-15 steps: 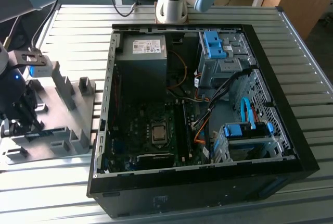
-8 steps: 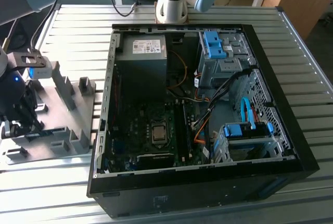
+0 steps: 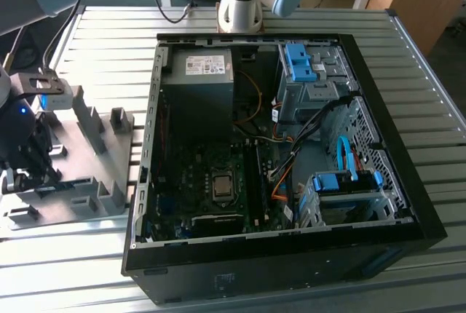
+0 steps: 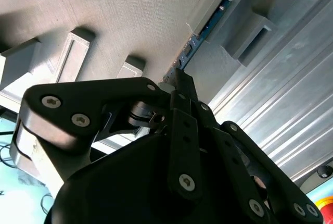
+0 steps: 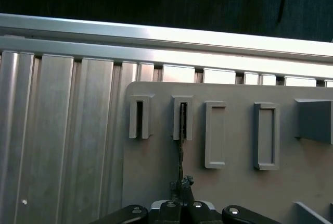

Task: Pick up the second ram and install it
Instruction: 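Pick up the second ram and move it above second insertion slot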

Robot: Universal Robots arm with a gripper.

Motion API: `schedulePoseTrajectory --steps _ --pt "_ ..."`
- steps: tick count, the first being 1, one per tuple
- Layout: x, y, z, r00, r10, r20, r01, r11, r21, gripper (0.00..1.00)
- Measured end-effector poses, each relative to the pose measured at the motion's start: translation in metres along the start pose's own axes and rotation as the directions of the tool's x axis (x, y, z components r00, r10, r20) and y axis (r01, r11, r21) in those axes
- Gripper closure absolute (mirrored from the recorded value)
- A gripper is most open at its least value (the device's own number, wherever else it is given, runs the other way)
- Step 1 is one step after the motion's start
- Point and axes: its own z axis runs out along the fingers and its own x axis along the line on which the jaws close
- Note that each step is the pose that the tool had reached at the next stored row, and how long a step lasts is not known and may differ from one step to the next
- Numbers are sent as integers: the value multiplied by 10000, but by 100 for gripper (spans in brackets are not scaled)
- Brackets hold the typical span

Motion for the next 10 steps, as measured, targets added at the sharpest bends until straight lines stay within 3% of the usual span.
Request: schedulePoseTrajectory --steps 1,3,5,6,10 --pt "0 0 0 10000 0 0 0 10000 0 89" --pt "0 0 0 10000 0 0 0 10000 0 77" --pt "1 0 0 10000 0 0 0 10000 -1 77" --pt "1 0 0 10000 0 0 0 10000 0 71" --pt "22 8 41 10000 -6 15 6 10000 1 71"
